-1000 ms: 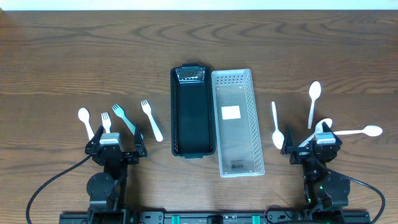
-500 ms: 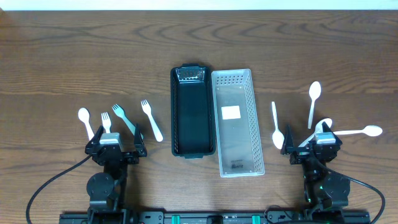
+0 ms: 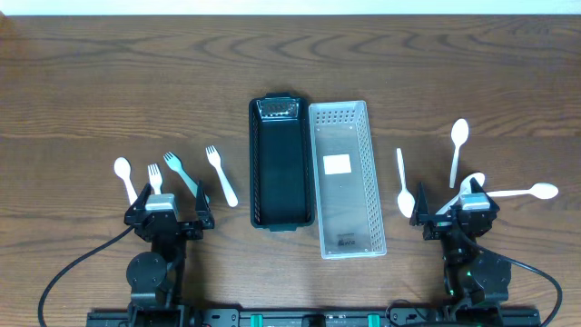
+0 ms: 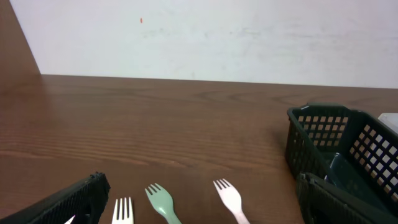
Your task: Pack container
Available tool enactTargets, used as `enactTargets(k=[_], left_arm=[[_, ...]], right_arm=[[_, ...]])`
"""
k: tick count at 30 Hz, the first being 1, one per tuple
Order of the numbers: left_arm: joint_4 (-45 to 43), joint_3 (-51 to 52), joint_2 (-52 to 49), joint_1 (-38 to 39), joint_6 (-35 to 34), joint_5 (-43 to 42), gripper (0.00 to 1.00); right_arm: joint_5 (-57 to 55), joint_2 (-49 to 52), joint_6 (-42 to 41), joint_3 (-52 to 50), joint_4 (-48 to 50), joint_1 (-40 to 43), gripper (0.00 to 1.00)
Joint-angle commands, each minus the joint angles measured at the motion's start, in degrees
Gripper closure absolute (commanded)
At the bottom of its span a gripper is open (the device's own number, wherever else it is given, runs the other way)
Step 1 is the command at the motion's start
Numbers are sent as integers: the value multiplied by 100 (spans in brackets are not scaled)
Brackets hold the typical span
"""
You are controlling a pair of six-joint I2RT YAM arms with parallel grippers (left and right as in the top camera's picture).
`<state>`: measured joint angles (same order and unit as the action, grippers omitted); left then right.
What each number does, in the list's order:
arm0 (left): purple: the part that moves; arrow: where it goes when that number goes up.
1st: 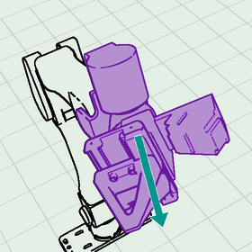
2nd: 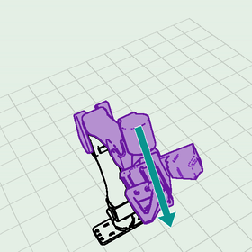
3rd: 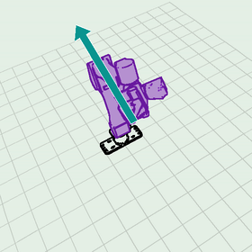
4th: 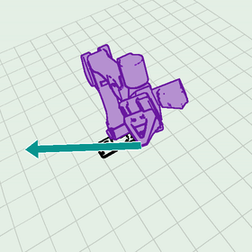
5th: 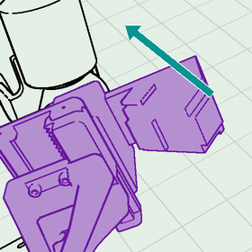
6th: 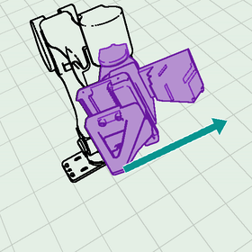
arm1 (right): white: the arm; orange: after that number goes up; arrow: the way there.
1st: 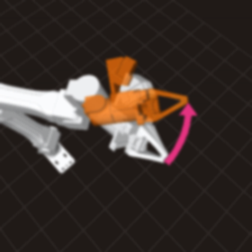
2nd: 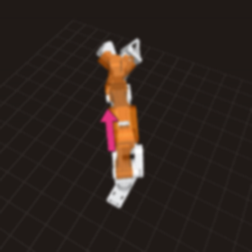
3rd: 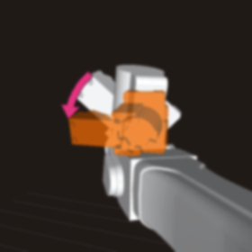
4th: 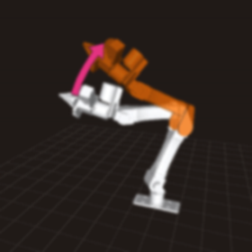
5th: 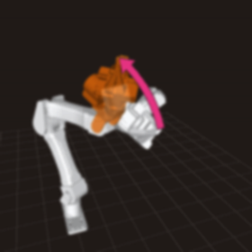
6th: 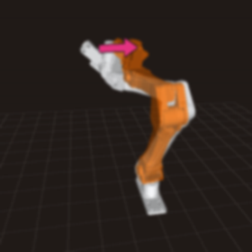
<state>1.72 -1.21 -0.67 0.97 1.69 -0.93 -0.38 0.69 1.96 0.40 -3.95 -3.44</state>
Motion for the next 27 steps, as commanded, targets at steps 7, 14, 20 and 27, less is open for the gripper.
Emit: enactTargets(k=[7,14,20,27], left_arm=[[247,98,44,-2,-4,90,2],[247,98,44,-2,-4,90,2],[247,98,44,-2,-4,90,2],[240,98,44,-2,-31,92,2]], right_arm=[[44,-31,46,-9,-26,39,1],[-133,-31,632,-9,-13,39,1],[-129,-31,671,-9,-15,39,1],[-72,-31,664,-9,7,39,1]])
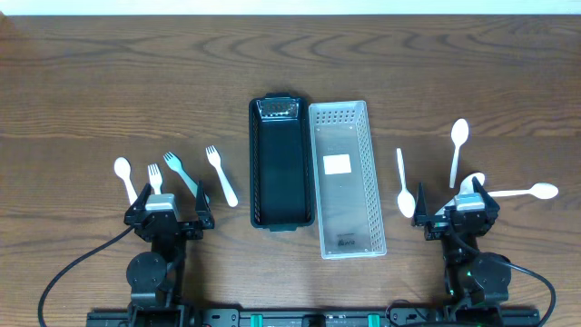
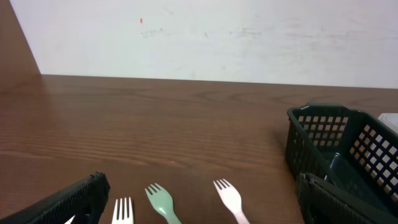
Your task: Pack container
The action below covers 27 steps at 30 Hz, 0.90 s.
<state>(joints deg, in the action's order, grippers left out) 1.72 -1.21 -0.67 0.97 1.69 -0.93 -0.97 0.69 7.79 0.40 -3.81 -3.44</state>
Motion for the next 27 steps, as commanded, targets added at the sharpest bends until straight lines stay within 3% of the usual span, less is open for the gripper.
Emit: enactTargets(k=[1,5,13,20,27], left_arm=[[243,98,35,-2,-94,90,2],[417,-22,-70,-2,-831,90,2],[1346,-1683,-1338,-2,-890,90,2],[2472,-3661,-3526,-2,-894,90,2],[4207,-5578,-5622,-2,-951,20,2]], right_arm=[[2,-31,35,-9,-7,39,1],[39,-4,-1047,-4,-63,39,1],[-516,728,-1508,745,-282,153,1],[-461,2756,-1506,2597,-1585,675,1],[35,5399,-1499,5156,-3882,1274,1]])
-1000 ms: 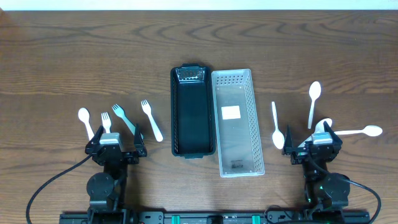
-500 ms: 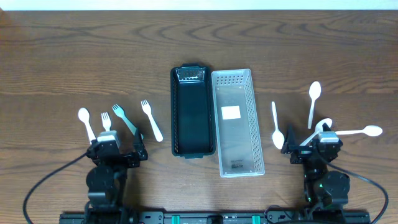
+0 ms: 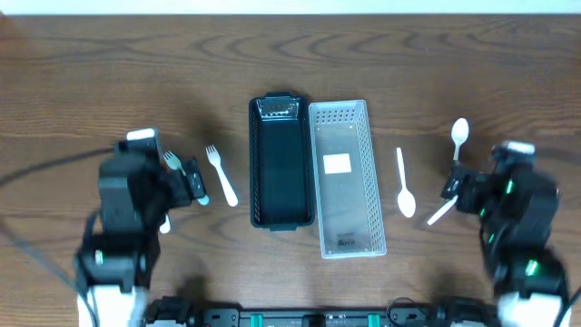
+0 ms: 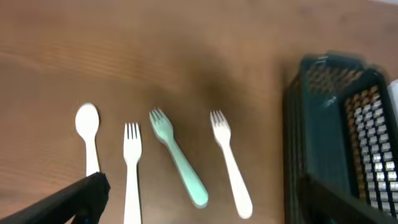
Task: Pack container
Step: 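Move right gripper to the upper white spoon and grasp it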
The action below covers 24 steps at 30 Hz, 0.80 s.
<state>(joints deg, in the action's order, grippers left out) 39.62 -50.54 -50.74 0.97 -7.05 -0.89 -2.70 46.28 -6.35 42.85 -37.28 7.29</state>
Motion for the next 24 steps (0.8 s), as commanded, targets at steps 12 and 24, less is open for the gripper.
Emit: enactTargets(k=[12,24], left_arm=[[1303,-1399,-1849,-2,-79,-457,2],[1309,-1397,-1849,-2,-79,-452,2]], right_arm=[[-70,3379,-262,3062,-1915,446,1],[-79,5890,164,3189,-1320,778,1]])
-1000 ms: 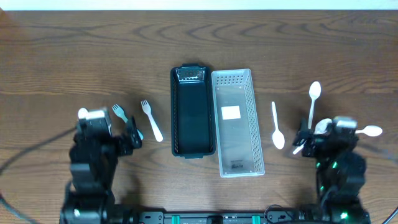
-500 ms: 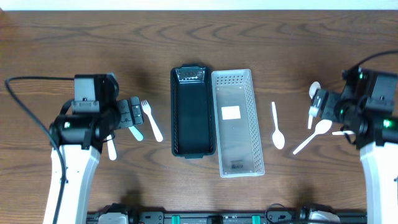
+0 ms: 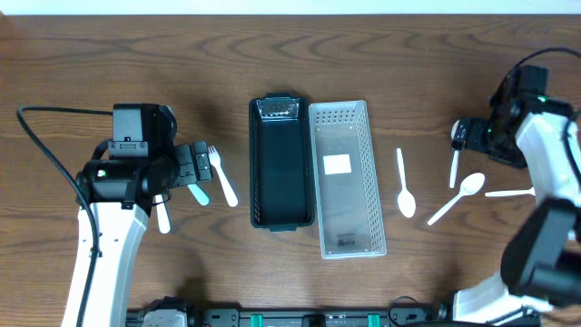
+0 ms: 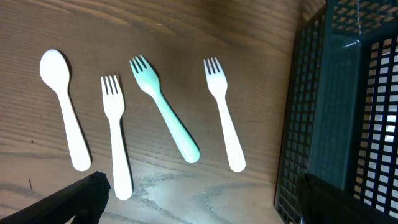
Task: Pack container
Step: 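Move right gripper to the upper white spoon and grasp it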
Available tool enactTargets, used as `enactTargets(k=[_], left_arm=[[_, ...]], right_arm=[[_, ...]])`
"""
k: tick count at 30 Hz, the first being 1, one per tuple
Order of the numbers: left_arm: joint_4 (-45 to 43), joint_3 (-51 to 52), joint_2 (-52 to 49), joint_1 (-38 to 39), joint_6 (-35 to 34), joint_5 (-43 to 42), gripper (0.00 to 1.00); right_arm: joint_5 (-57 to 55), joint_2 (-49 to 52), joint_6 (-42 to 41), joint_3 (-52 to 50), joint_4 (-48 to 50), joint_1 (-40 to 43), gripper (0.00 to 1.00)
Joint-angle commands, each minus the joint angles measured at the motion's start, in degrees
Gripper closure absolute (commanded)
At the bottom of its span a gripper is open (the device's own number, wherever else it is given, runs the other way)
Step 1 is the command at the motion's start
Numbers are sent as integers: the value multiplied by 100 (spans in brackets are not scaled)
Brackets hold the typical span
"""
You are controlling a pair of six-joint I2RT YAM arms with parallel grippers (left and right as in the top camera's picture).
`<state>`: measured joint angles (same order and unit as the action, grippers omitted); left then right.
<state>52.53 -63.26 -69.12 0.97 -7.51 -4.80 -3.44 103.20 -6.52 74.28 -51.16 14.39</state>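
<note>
A black mesh basket (image 3: 280,163) and a clear perforated tray (image 3: 348,177) lie side by side mid-table. Left of them lie a white fork (image 3: 221,175), a green fork (image 4: 165,118), a second white fork (image 4: 116,137) and a white spoon (image 4: 64,109). My left gripper (image 3: 192,171) hangs open above these, nothing between its fingers; its wrist view also shows the basket (image 4: 336,106). At the far right my right gripper (image 3: 465,136) hovers over a white spoon (image 3: 453,169), its jaws apparently apart.
More white spoons lie to the right of the tray: one beside it (image 3: 402,186), one slanted (image 3: 458,195), one further out (image 3: 513,192). The left arm's cable (image 3: 54,113) loops across the table's left side.
Both arms sit further from the table's front edge. The left wrist camera looks straight down on the forks from closer. The right gripper has moved up and right, uncovering the slanted spoon.
At the two oldest moments both arms rested at the table's front edge, grippers open, the left camera looking level across the table. Then both were raised over their cutlery. Now each hovers above it. No cutlery has shifted and both containers hold nothing.
</note>
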Motion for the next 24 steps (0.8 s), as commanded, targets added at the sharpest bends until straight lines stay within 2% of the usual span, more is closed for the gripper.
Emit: enactTargets(k=[1,19,21,24], left_arm=[[15,-125,-11,-2,-33,-61,2],[13,-125,-11,-2,-33,-61,2],[13,-125,-11,-2,-33,-61,2],[13,-125,-11,-2,-33,-61,2]], right_arm=[[85,319,254,46,127,66,1],[203,1156,402,46,802,59,1],[208,1156,404,46,817,59,4],[208,1156,400,44,815,59,15]])
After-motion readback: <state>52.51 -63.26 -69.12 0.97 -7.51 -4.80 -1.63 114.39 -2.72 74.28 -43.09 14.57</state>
